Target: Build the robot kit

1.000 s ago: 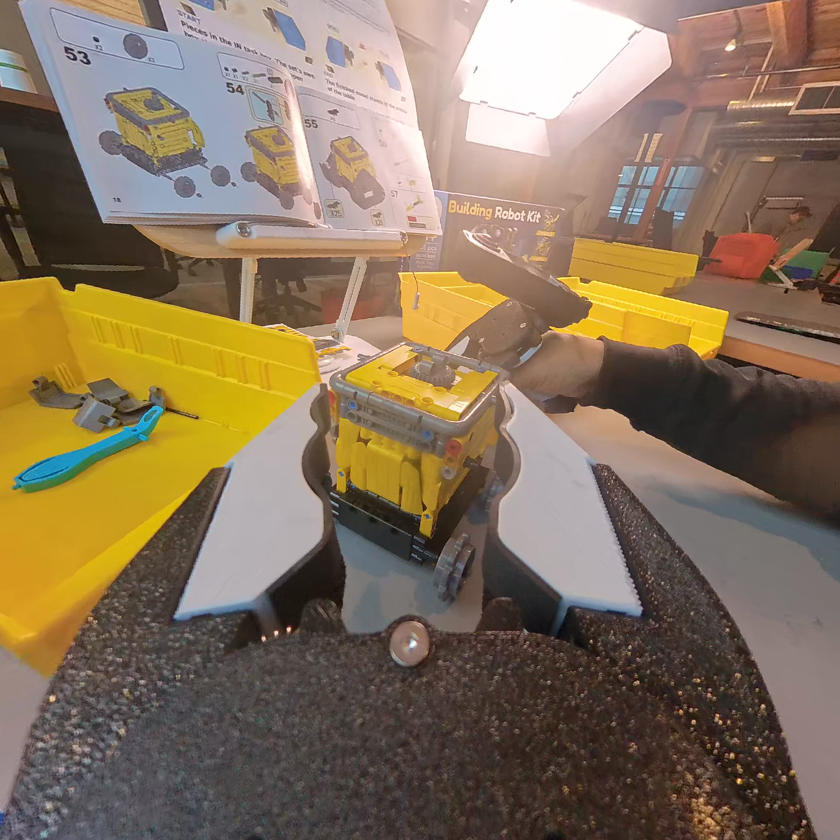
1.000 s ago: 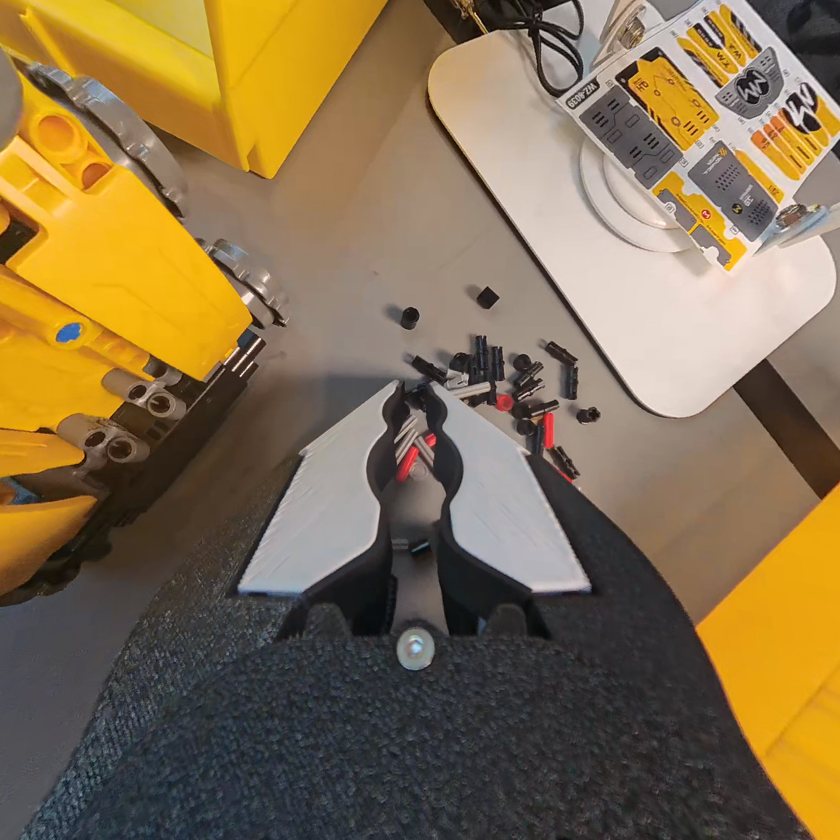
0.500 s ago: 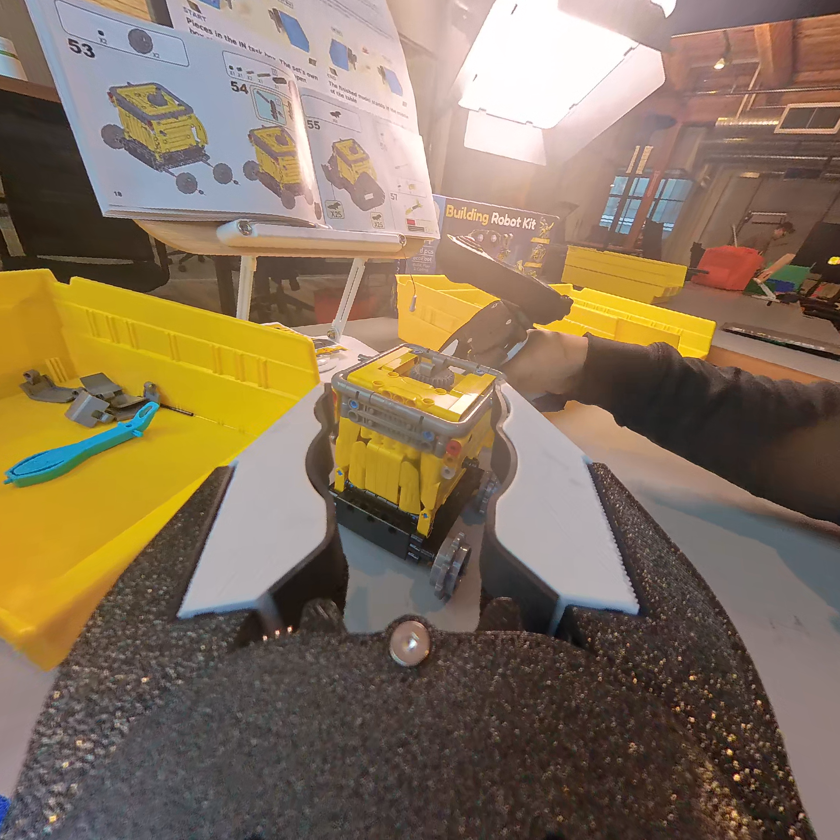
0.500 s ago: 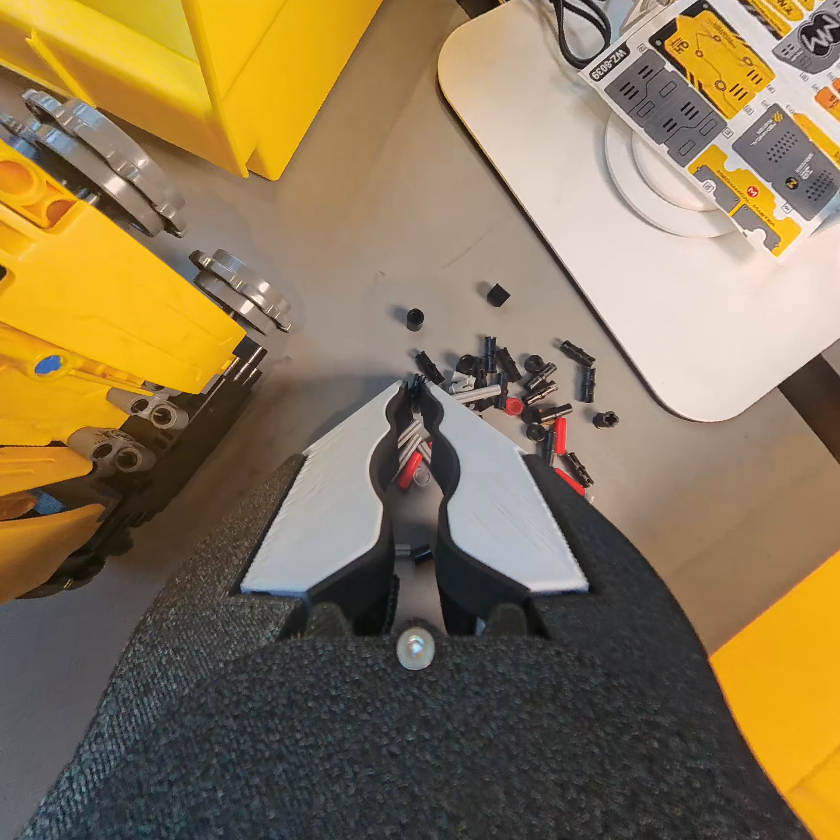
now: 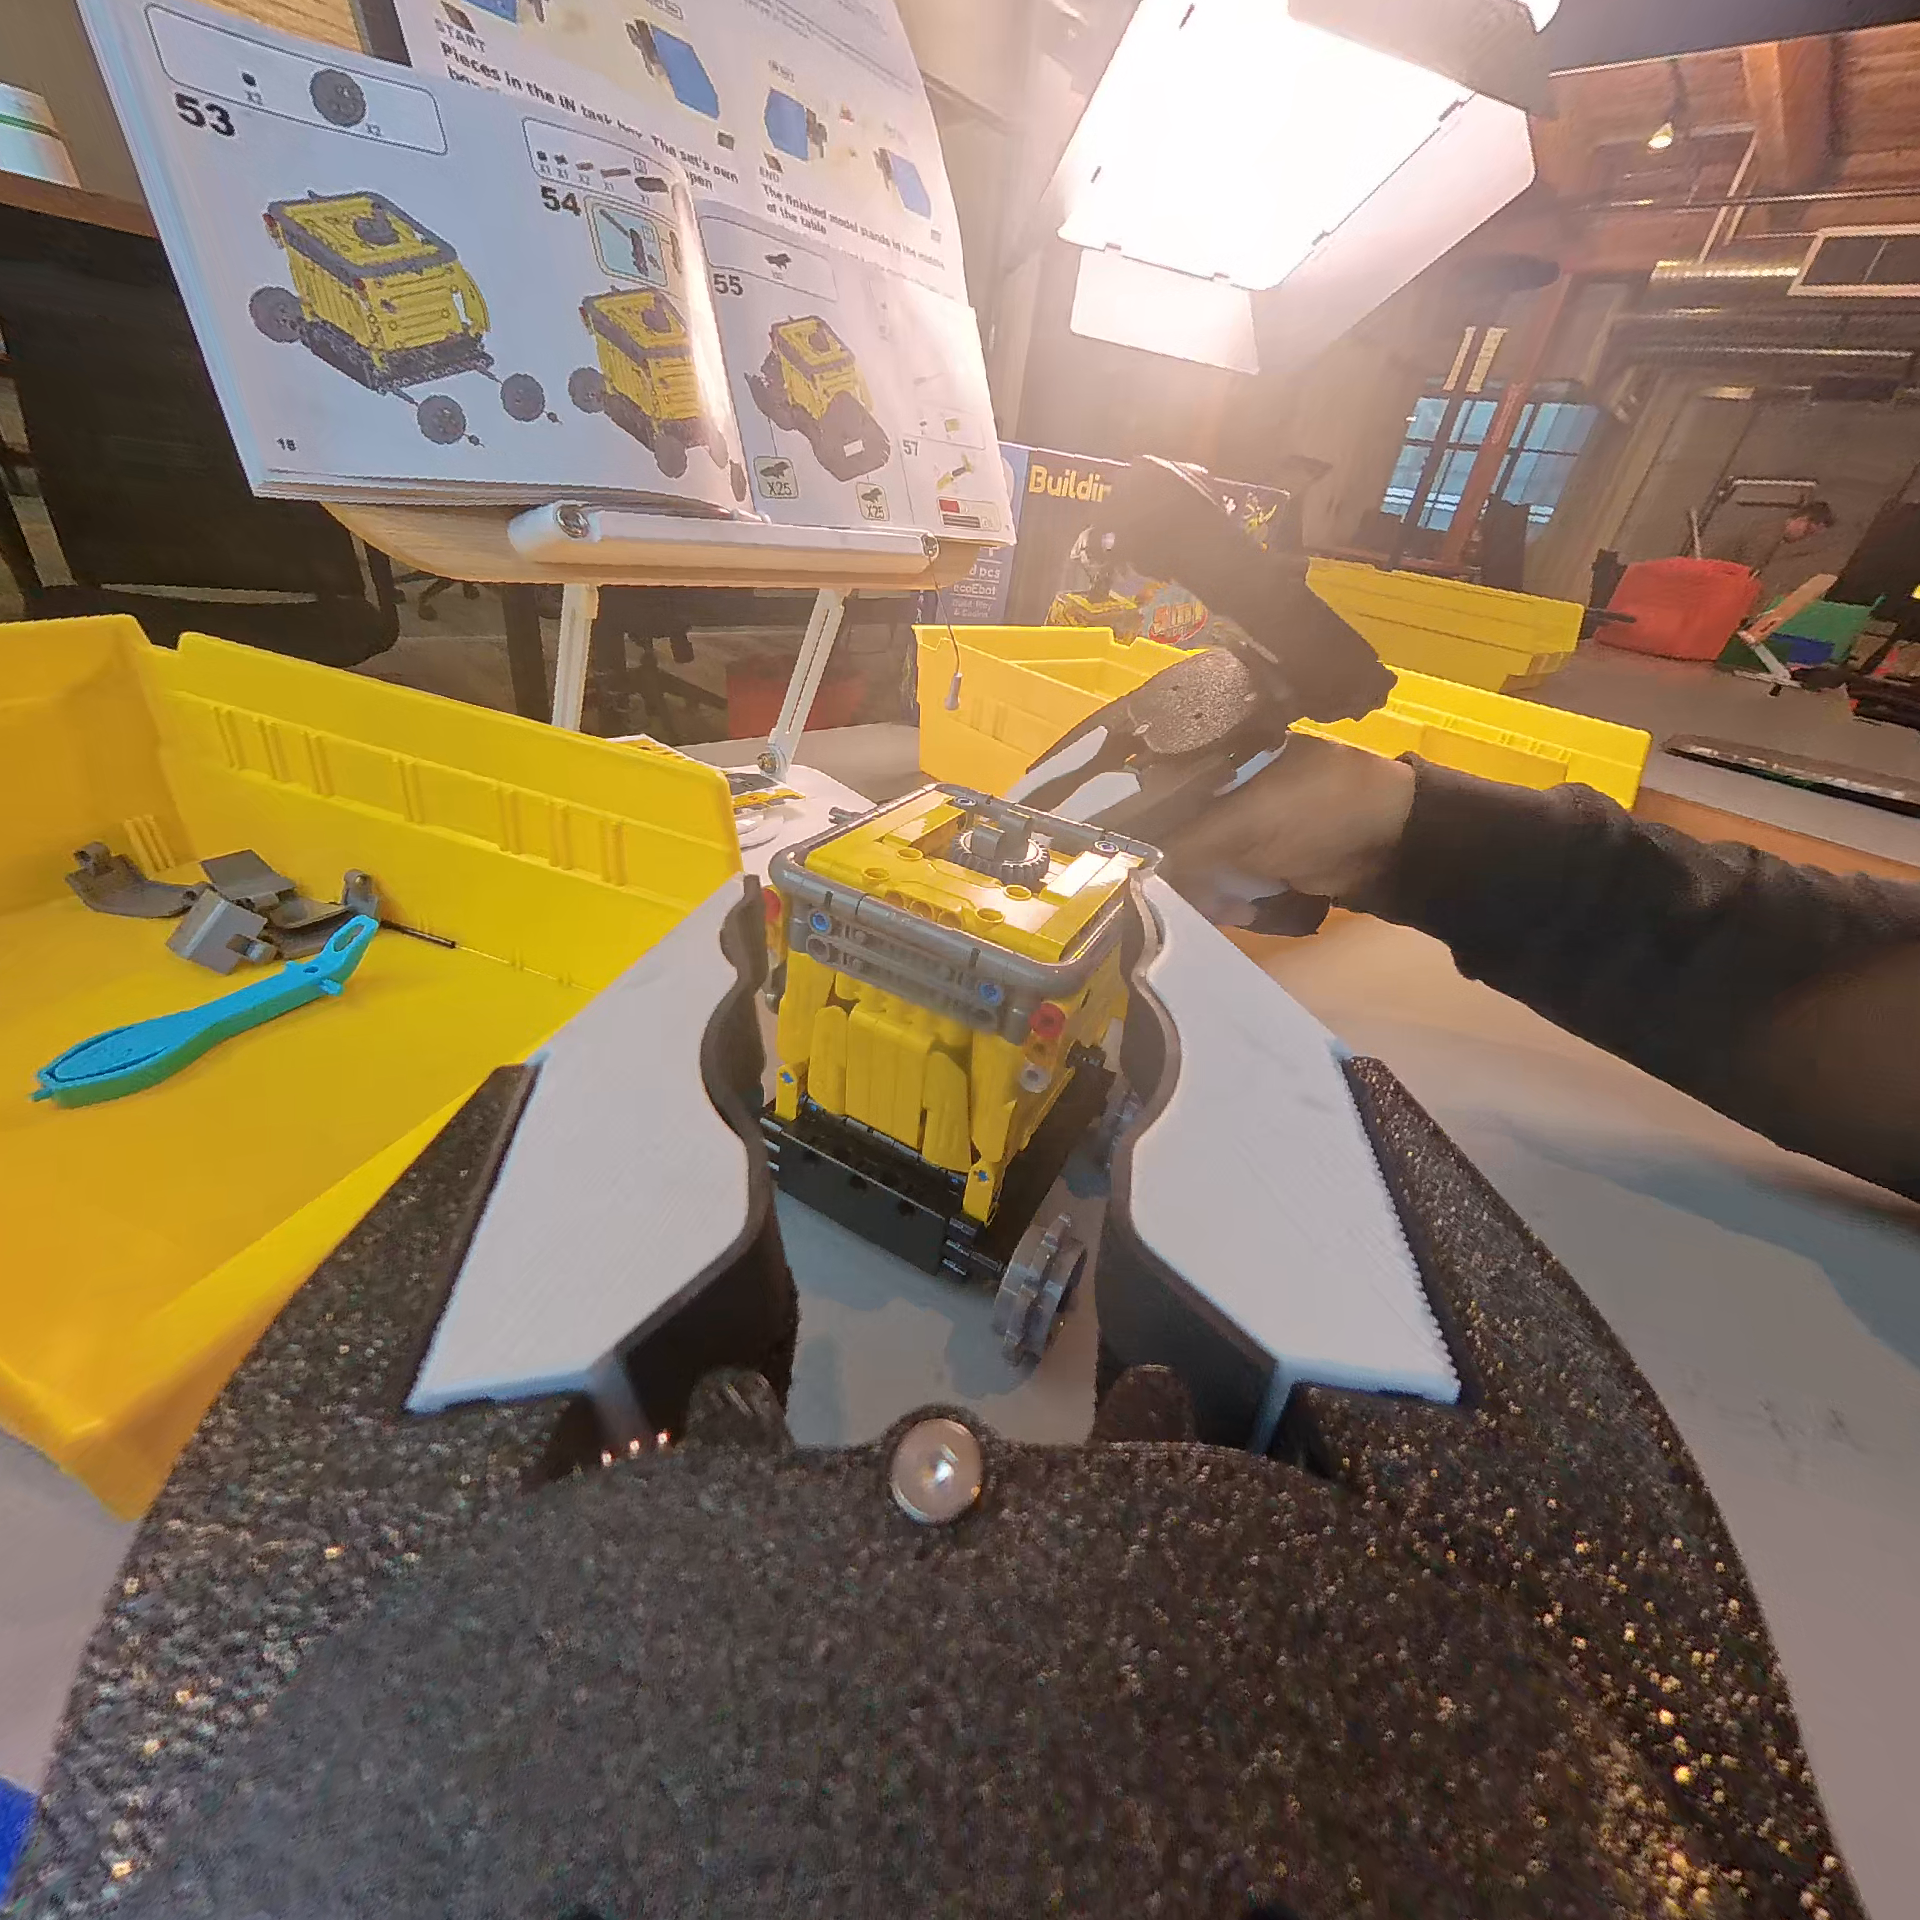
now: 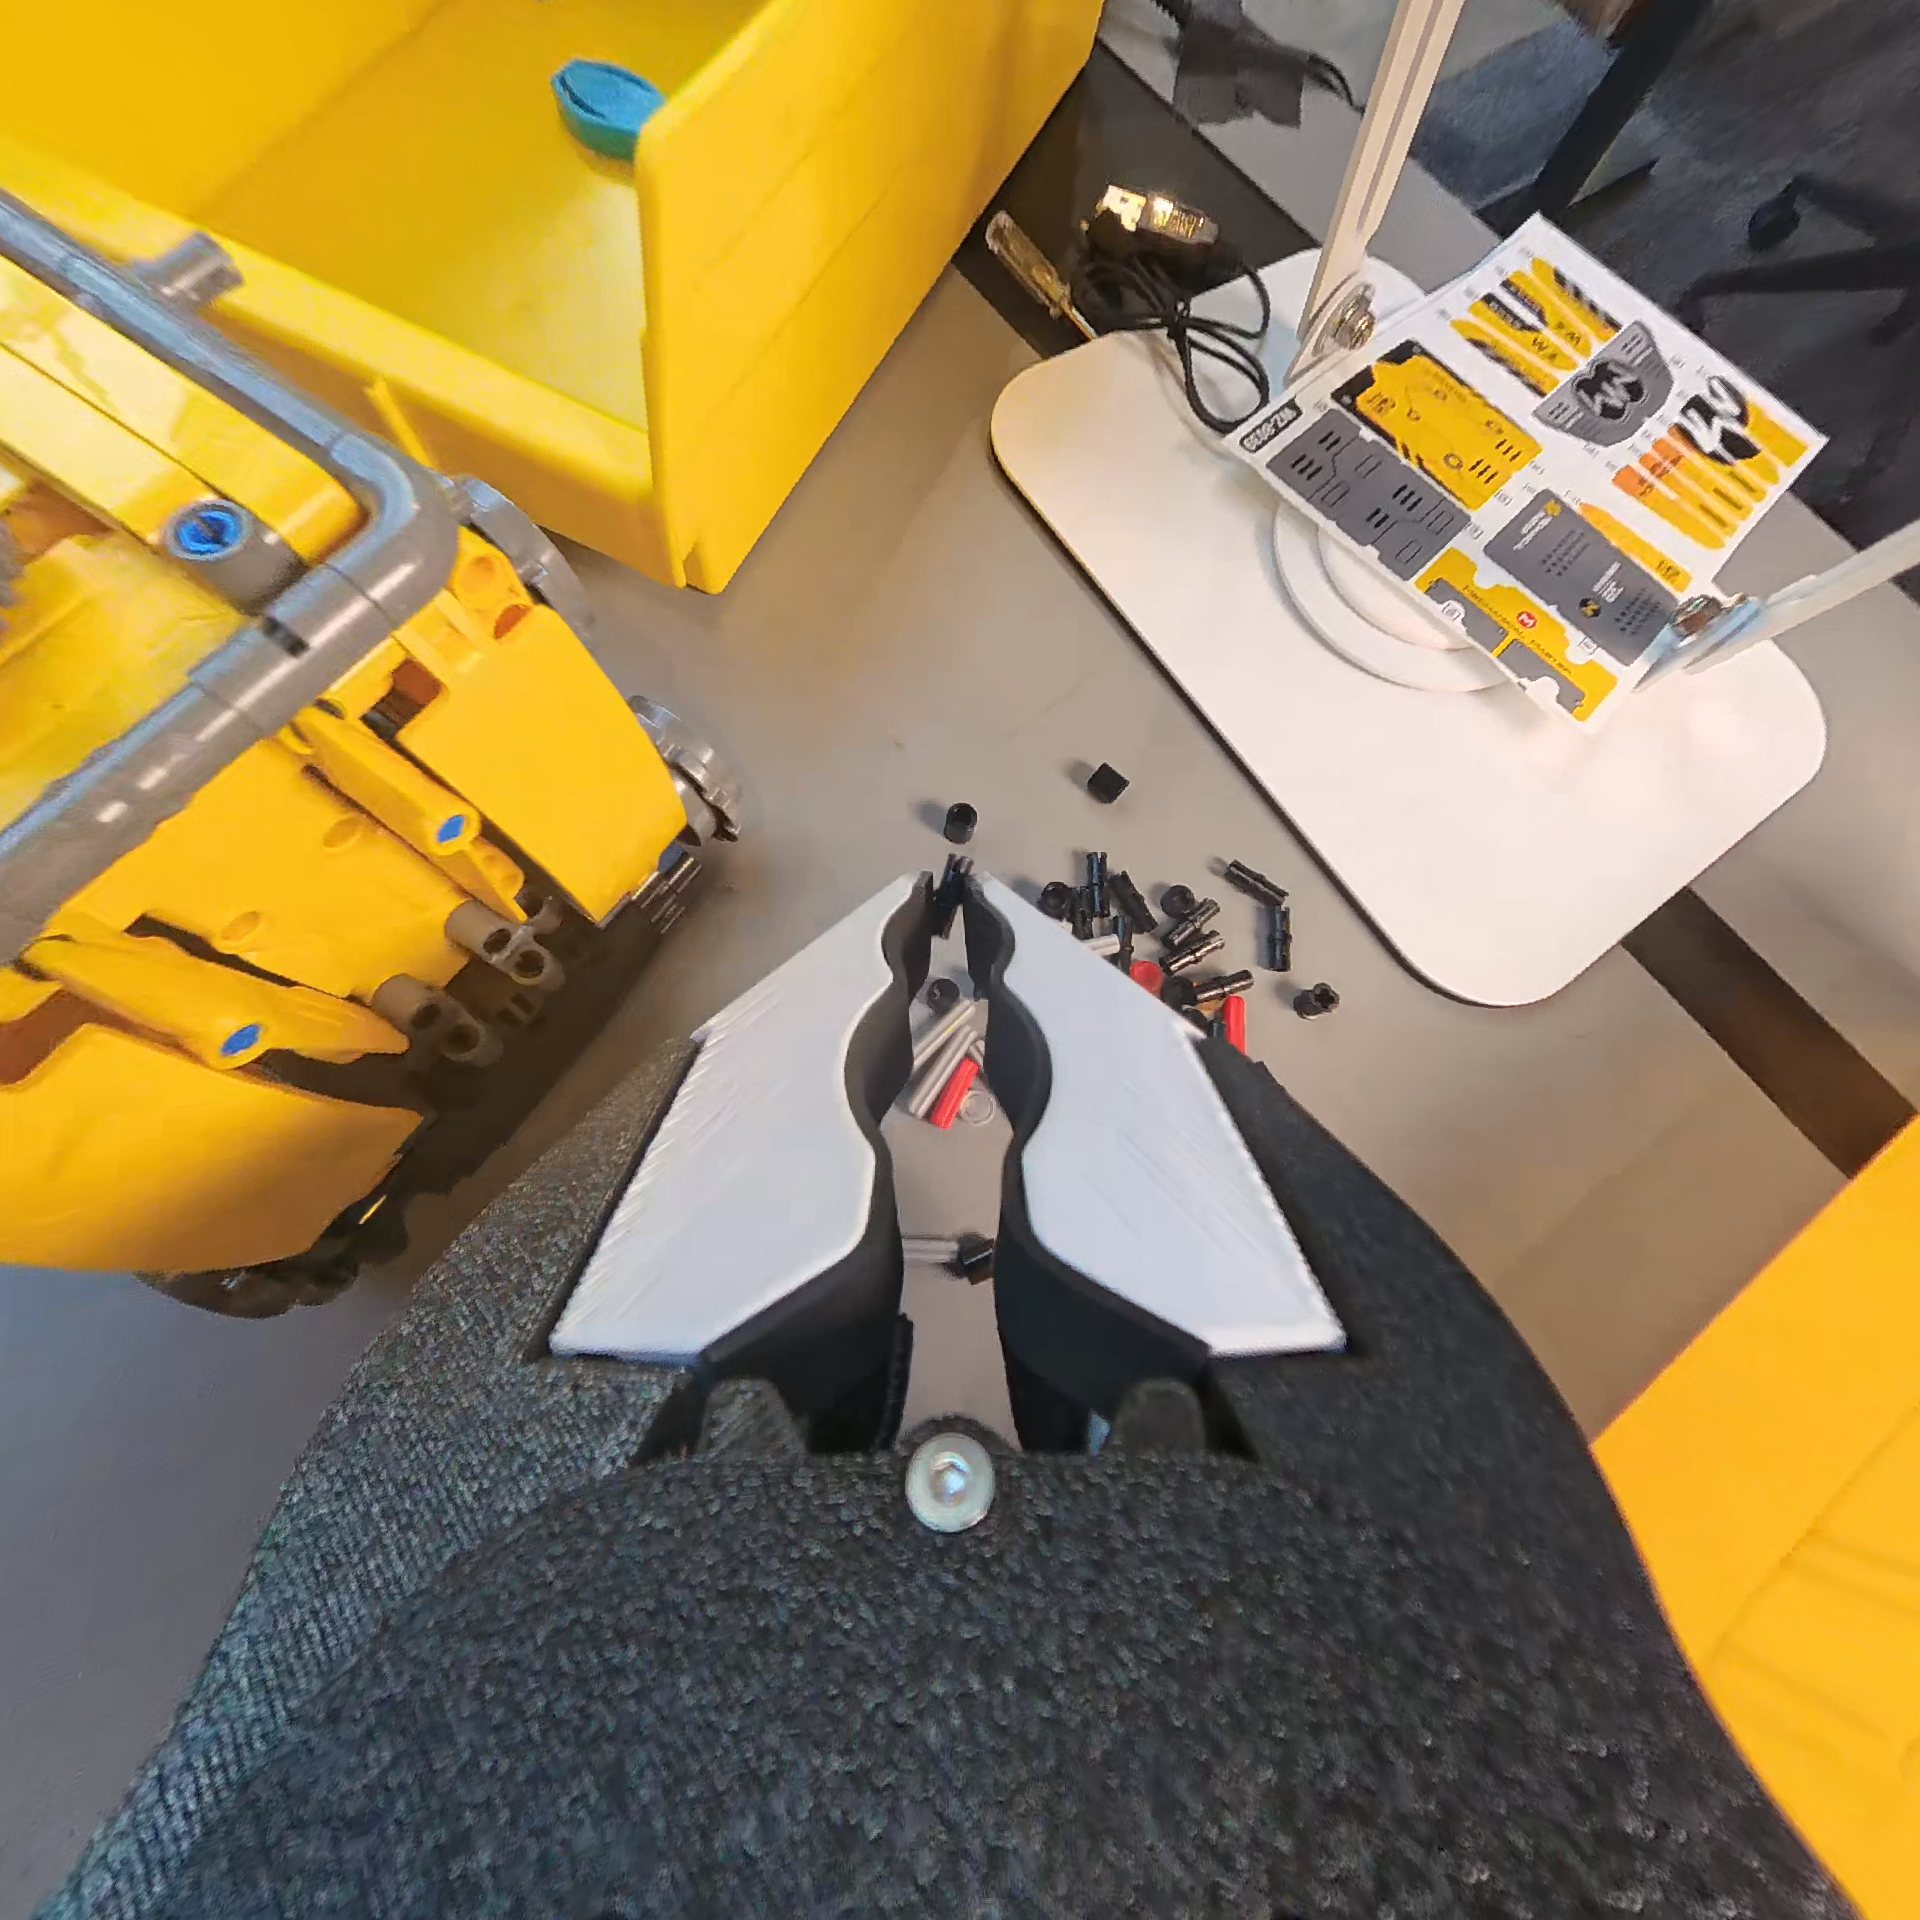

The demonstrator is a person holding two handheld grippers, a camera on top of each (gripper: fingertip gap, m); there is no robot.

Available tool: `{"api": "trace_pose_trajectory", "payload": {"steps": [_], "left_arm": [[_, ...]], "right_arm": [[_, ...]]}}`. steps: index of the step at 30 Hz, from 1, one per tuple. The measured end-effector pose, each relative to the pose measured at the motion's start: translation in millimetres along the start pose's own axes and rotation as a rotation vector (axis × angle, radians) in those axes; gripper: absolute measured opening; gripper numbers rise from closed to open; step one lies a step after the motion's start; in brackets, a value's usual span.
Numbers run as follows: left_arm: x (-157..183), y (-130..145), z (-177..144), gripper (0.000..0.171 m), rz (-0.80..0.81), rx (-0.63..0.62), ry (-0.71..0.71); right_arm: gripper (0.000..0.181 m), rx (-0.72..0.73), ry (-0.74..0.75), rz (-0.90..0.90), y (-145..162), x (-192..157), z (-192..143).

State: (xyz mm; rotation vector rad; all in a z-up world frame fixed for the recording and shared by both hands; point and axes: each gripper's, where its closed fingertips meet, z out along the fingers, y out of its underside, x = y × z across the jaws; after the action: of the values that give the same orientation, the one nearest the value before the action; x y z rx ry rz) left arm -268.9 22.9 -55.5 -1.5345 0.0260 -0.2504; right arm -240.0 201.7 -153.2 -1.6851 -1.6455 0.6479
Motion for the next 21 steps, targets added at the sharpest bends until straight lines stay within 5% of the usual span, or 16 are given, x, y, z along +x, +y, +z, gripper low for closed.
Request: {"api": "trace_pose_trajectory", "payload": {"steps": [11,17,21], "left_arm": [[0,1,0,0.066,0.009,-0.004,-0.007],[2,2,1,0.065,0.020,-0.014,-0.003],[2,2,1,0.065,0.028,-0.016,-0.005]], "right_arm": [[0.006,0.149,-0.029,-0.056,-4,-28,-47],[0.006,0.165,-0.151,-0.079,22,-59,-79],[0.005,0.001,-0.317,-0.144,72,-99,-92]]}}
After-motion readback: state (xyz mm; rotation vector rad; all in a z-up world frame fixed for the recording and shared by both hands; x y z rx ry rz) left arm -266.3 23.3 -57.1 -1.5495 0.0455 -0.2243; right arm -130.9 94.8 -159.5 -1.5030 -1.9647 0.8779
